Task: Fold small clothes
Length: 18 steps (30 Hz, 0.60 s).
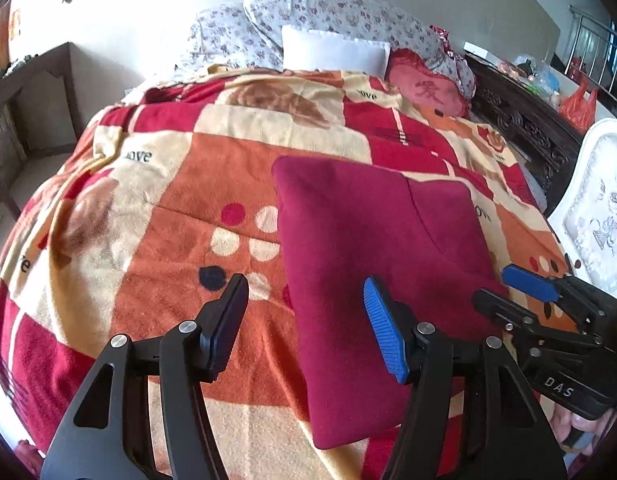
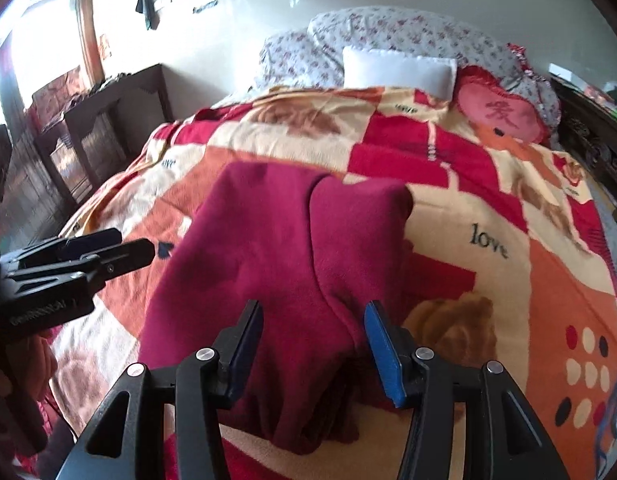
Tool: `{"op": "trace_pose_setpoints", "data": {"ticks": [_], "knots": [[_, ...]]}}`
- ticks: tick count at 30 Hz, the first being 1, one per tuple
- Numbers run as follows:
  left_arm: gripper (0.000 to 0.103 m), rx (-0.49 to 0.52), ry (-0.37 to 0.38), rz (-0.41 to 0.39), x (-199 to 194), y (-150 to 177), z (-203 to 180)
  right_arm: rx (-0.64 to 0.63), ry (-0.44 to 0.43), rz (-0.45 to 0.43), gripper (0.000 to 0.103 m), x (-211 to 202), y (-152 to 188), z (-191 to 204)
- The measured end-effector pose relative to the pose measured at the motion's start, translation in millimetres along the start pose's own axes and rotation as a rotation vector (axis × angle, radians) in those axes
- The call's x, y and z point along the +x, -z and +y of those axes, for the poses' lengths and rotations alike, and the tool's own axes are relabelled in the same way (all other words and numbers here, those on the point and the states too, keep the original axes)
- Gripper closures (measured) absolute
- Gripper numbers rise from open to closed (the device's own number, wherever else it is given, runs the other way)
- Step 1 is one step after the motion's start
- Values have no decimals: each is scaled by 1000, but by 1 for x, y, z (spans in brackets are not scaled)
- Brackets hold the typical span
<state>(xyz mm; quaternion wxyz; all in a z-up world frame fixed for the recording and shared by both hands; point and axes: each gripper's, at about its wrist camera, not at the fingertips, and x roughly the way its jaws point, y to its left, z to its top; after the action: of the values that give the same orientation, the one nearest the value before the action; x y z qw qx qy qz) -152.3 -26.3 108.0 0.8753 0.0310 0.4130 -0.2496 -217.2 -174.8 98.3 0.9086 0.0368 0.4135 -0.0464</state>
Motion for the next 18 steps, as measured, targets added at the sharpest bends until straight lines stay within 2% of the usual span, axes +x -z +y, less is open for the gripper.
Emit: {"op": "trace_pose_setpoints", "data": {"ticks": [2,5,18], "knots": [[43,9,-9,-23,-6,0,-3,7,32,0,51,-5,0,3],[43,18,-8,-42,-12,-1,-7,35,28,0,51,-9,0,4],[43,19,-1,-43,-13,-1,-9,72,42,6,50,-10,0,2]]}}
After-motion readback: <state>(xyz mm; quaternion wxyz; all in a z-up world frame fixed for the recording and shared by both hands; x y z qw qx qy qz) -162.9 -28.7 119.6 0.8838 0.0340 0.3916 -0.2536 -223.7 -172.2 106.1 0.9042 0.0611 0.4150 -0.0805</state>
